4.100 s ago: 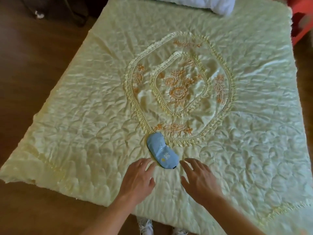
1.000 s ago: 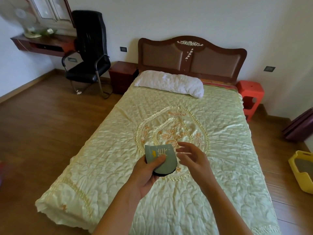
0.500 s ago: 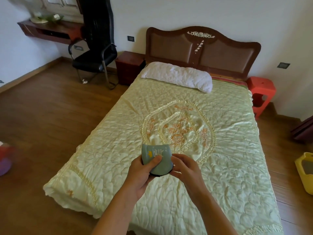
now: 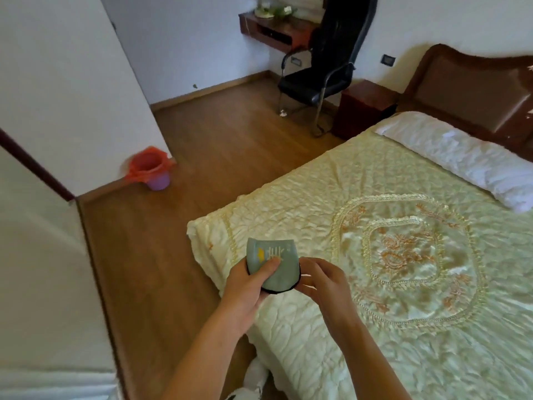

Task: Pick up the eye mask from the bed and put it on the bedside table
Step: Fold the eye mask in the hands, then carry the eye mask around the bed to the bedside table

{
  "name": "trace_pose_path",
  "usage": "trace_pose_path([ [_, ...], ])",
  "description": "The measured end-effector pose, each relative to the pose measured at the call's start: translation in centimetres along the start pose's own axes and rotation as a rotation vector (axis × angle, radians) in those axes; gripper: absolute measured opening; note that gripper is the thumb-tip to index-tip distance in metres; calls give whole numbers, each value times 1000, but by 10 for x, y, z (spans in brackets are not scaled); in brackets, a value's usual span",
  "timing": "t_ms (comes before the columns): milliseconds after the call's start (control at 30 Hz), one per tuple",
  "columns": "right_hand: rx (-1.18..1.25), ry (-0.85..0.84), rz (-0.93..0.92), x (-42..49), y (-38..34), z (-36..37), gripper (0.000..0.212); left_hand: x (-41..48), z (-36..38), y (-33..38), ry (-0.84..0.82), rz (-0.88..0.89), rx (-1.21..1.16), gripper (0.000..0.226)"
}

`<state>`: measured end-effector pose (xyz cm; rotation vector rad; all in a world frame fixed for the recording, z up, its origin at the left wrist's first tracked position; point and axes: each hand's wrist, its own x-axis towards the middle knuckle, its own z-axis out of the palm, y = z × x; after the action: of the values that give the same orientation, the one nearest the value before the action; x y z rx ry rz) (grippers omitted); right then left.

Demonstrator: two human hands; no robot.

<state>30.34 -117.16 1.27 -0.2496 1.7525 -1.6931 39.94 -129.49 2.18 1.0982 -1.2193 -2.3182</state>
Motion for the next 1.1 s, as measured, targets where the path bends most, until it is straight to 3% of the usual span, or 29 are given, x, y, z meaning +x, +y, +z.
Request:
trace_pose_path([
  [267,-115,-313,62,-16,24,82,27,-58,-79,-9,294,89,-147,35],
  [533,-167,-535,104,-19,30,173,18,-80,-156,6,499,172,-225,33],
  [667,-197,-605,123,-4,36,223,18,-69,-197,19,560,180,-270,39],
  [800,-247,-630,117,28,39,286,19,-39,-246,45,575,201,-290,28],
  [1100,-227,-650,107,108,3,453,14,50,-376,162,549,224,-321,38],
])
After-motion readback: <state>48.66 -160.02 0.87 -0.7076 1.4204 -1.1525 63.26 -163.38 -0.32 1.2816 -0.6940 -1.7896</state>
